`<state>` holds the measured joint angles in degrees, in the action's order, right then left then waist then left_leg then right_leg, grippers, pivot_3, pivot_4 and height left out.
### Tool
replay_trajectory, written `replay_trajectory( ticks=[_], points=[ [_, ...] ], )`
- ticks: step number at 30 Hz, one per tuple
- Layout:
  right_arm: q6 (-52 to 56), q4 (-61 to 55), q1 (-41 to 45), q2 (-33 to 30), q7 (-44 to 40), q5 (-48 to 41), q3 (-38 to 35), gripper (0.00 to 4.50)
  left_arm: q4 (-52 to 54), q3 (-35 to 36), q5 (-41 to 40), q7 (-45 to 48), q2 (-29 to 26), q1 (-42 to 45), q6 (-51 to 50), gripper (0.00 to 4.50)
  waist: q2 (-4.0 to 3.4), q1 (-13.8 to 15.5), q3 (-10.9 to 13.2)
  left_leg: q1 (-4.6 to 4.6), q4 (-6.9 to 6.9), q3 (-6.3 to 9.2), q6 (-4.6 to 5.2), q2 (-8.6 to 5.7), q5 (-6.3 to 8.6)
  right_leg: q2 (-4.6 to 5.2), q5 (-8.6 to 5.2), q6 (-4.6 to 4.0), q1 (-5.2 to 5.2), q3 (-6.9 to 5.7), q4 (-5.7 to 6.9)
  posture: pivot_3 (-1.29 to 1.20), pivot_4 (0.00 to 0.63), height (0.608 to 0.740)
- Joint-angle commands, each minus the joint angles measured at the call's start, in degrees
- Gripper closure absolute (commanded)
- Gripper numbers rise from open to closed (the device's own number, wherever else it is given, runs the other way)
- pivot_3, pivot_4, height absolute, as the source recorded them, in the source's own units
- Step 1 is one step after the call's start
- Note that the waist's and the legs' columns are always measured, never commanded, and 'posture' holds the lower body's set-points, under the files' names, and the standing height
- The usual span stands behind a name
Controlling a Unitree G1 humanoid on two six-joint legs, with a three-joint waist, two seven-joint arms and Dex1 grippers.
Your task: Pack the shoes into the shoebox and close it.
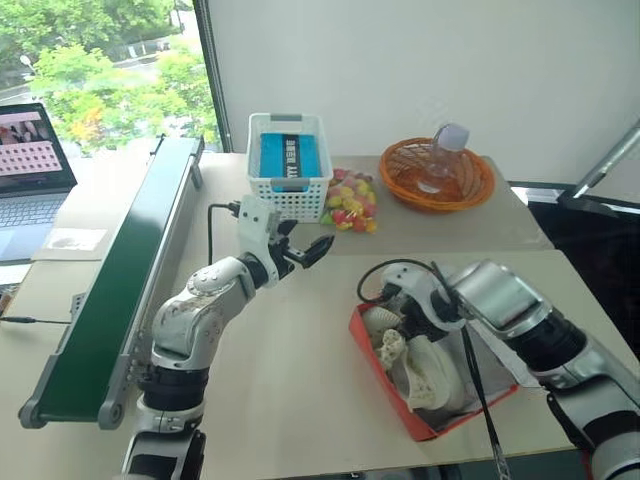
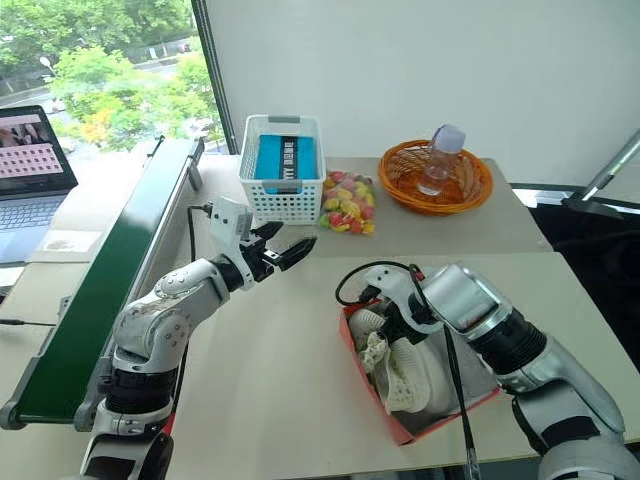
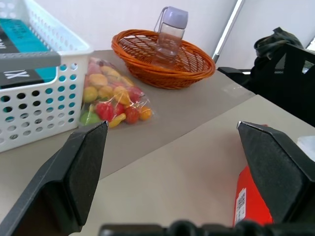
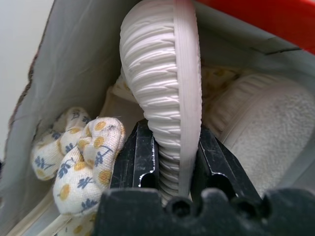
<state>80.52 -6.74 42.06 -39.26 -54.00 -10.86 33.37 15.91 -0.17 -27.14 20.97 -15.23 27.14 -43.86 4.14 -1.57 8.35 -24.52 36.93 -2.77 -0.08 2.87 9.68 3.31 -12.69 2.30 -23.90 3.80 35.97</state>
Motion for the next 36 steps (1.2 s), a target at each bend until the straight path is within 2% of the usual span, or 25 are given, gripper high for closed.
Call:
replay_trajectory(
  ticks=[1,4,6,10,11,12,13,14,15,16,17,18,19,20,21,22,23,24,25,26,27,28,30,34,36],
  points=[
    [-7.3,9.9,-2.5,3.2,7.4,5.5,4.6,4.03,0.3,-0.2,0.3,1.2,-0.4,2.1,1.7,0.0,0.27,-0.8,-0.3,0.23,-0.03,-0.02,-0.05,0.02,0.03,0.0,-0.03,0.04,0.11,0.0,-0.04,0.0,0.15,0.74],
    [-12.7,18.5,-0.5,6.6,10.4,8.1,3.4,4.03,0.0,-0.1,0.6,1.5,-0.8,2.4,1.8,0.0,0.56,-1.7,-0.6,1.14,-0.18,-0.01,-0.27,0.15,0.18,0.05,-0.02,-0.01,0.73,-0.06,-0.29,0.0,0.15,0.74],
    [-15.2,22.8,0.9,8.7,11.3,9.2,2.7,4.03,0.0,-0.2,0.7,1.7,-1.1,2.5,1.7,0.0,0.28,-2.5,-0.8,1.38,-0.18,0.18,-0.36,0.35,0.24,0.08,-0.02,-0.03,0.99,-0.33,-0.78,0.0,0.15,0.74],
    [-22.6,34.7,5.8,15.1,14.7,11.2,-0.1,4.03,0.7,-0.3,0.6,1.7,-1.4,2.3,1.3,0.0,-0.49,-4.2,-1.2,0.74,-0.89,0.61,-0.34,1.16,0.26,0.22,0.11,-0.16,1.34,-1.73,-2.96,0.0,0.15,0.74],
    [-24.6,37.7,7.2,16.8,15.5,11.7,-0.8,4.03,0.8,-0.3,0.6,1.7,-1.5,2.3,1.2,0.0,-1.01,-4.6,-1.4,0.61,-1.14,0.6,-0.34,1.44,0.27,0.2,0.44,-0.44,1.44,-1.91,-3.56,0.0,0.15,0.74],
    [-25.9,40.0,8.2,18.0,15.9,12.0,-1.3,4.03,1.0,-0.3,0.6,1.6,-1.5,2.3,1.1,0.0,-1.48,-5.0,-1.8,0.06,-1.37,0.5,-0.34,1.97,0.28,-0.06,1.29,-0.62,1.61,-2.25,-4.45,0.0,0.15,0.74],
    [-26.8,41.6,8.9,18.9,16.1,12.4,-1.6,4.03,1.1,-0.2,0.6,1.7,-1.6,2.2,1.0,0.0,-1.34,-4.8,-1.8,-0.5,-2.04,0.13,-0.33,2.48,0.28,0.09,2.21,-1.04,1.69,-3.38,-4.12,0.0,0.15,0.74],
    [-27.9,43.3,9.8,19.8,16.0,12.4,-2.4,4.03,1.2,-0.1,0.5,1.6,-1.8,2.1,0.8,0.0,-0.75,-3.8,-2.0,-0.51,-2.78,-1.14,-0.33,2.88,0.28,0.54,2.14,-0.99,1.69,-5.45,0.14,0.0,0.15,0.74],
    [-29.1,44.5,10.4,20.4,15.6,12.7,-2.8,4.03,1.3,-0.1,0.7,1.7,-2.2,2.0,0.6,0.0,0.04,-3.1,-2.1,0.59,-3.76,-2.29,-0.33,2.5,0.27,0.56,-1.45,-1.39,2.8,-6.81,2.54,0.0,0.15,0.74],
    [-30.0,45.6,10.9,20.9,15.3,13.0,-3.1,4.03,1.4,0.0,0.7,1.7,-2.5,1.9,0.4,0.0,-0.69,-2.5,-1.6,0.86,-4.42,-2.72,-0.36,1.58,0.22,0.21,-4.12,-3.86,2.99,-6.09,1.95,0.0,0.15,0.74],
    [-30.5,46.3,11.3,21.1,15.1,13.3,-3.6,4.03,1.4,0.0,0.8,1.8,-2.9,1.8,0.4,0.0,-1.05,-2.0,-1.2,1.01,-4.81,-1.96,-0.58,0.78,0.08,0.54,-3.9,-3.85,3.34,-5.76,1.7,0.0,0.15,0.74],
    [-30.8,46.9,11.5,21.4,15.0,13.6,-4.0,4.03,1.5,0.1,0.8,1.9,-3.2,1.7,0.4,0.0,-1.45,-1.7,-1.0,1.6,-4.95,-1.76,-1.2,0.86,-0.31,0.94,-3.76,-4.01,3.29,-6.02,1.79,0.0,0.15,0.74],
    [-30.4,46.4,11.4,21.1,14.7,13.7,-4.6,4.03,1.4,0.4,0.9,2.0,-3.6,1.5,0.4,0.0,-1.8,-1.5,-0.9,1.97,-4.5,-1.14,-1.5,0.8,-0.5,1.01,-3.69,-4.12,3.61,-6.39,1.86,0.0,0.15,0.74],
    [-30.1,46.1,11.3,20.9,14.5,13.8,-5.1,4.03,1.4,0.6,1.0,2.1,-3.9,1.4,0.4,0.0,-2.47,-1.3,-0.7,2.11,-3.84,-0.33,-1.49,0.69,-0.49,1.11,-3.69,-4.13,3.77,-6.84,1.82,0.0,0.15,0.74],
    [-29.6,45.2,11.0,20.5,14.2,13.9,-5.5,4.03,1.3,0.8,1.0,2.2,-4.2,1.2,0.4,0.0,-3.01,-1.2,-0.5,2.07,-2.88,0.92,-1.32,0.51,-0.39,1.43,-3.69,-4.12,3.94,-7.78,1.72,0.0,0.15,0.74],
    [-28.7,43.8,10.5,20.0,13.9,13.7,-6.1,4.03,1.2,1.0,1.0,2.2,-4.3,1.2,0.4,0.0,-3.71,-1.2,-0.2,2.02,-2.51,1.9,-1.16,0.16,-0.28,1.93,-3.69,-4.1,4.17,-8.75,1.6,0.0,0.15,0.74],
    [-27.0,41.1,9.6,18.9,13.2,13.4,-6.4,4.03,1.0,1.0,1.0,2.3,-4.6,1.1,0.5,0.0,-4.05,-1.4,-0.1,1.57,-1.83,3.5,-1.14,-0.08,-0.25,2.49,-3.61,-3.9,4.75,-9.92,1.34,0.0,0.15,0.74],
    [-25.4,38.3,8.7,18.0,12.7,13.1,-6.7,4.03,1.0,1.1,1.0,2.4,-4.8,1.0,0.6,0.0,-4.26,-1.7,0.0,0.87,-1.72,4.05,-1.14,-0.19,-0.23,2.65,-3.51,-3.62,4.87,-10.5,1.0,0.0,0.15,0.74],
    [-24.0,35.8,7.9,17.2,12.3,12.8,-7.2,4.03,1.0,1.1,1.0,2.4,-4.9,1.0,0.6,0.0,-4.1,-1.8,0.1,0.38,-1.78,4.49,-1.14,-0.5,-0.23,2.83,-3.6,-3.13,4.62,-10.88,0.56,0.0,0.15,0.74],
    [-21.9,32.5,6.8,16.2,12.0,12.2,-7.9,4.03,0.9,1.1,0.9,2.5,-5.0,0.9,0.6,0.0,-4.13,-1.6,0.2,0.04,-2.1,4.54,-1.13,-1.12,-0.24,2.52,-3.73,-2.73,3.4,-10.58,0.48,0.0,0.15,0.74],
    [-20.3,29.8,6.0,15.4,11.7,11.8,-8.4,4.03,0.9,1.1,0.9,2.5,-5.0,0.9,0.7,0.0,-4.16,-1.1,0.3,-0.17,-2.14,4.41,-0.9,-1.4,-0.39,2.17,-3.49,-2.35,2.95,-9.56,0.35,0.0,0.15,0.74],
    [-18.8,27.2,5.1,14.4,11.5,11.4,-8.8,4.03,0.9,1.1,0.9,2.4,-5.1,0.8,0.7,0.0,-4.07,-0.6,0.3,-0.23,-2.14,4.37,-0.61,-1.78,-0.6,2.05,-3.09,-1.9,2.8,-8.9,0.34,0.0,0.15,0.74],
    [-15.4,20.4,2.6,11.6,10.8,10.3,-10.7,4.03,0.9,1.1,1.0,2.6,-5.6,0.2,0.9,0.0,-3.97,0.4,0.4,-0.28,-2.12,4.04,-0.54,-2.1,-0.64,2.09,-2.27,-1.66,2.67,-7.79,0.34,0.0,0.15,0.74],
    [-12.2,10.7,-2.0,5.9,10.6,9.0,-13.9,4.03,0.5,0.9,1.6,3.2,-6.6,-0.8,1.5,0.0,-3.93,2.1,0.4,-0.87,-2.58,3.34,-0.51,-2.17,-0.67,2.31,-2.19,-1.72,1.74,-7.44,0.25,0.0,0.15,0.74],
    [-11.9,7.5,-3.8,3.6,10.3,8.3,-15.0,4.03,0.3,0.9,1.7,3.5,-6.8,-1.0,1.6,0.0,-4.0,2.6,0.5,-0.92,-2.56,3.06,0.21,-2.14,-2.01,2.13,-1.44,-1.71,1.64,-7.46,0.35,0.0,0.15,0.74]
  ],
)
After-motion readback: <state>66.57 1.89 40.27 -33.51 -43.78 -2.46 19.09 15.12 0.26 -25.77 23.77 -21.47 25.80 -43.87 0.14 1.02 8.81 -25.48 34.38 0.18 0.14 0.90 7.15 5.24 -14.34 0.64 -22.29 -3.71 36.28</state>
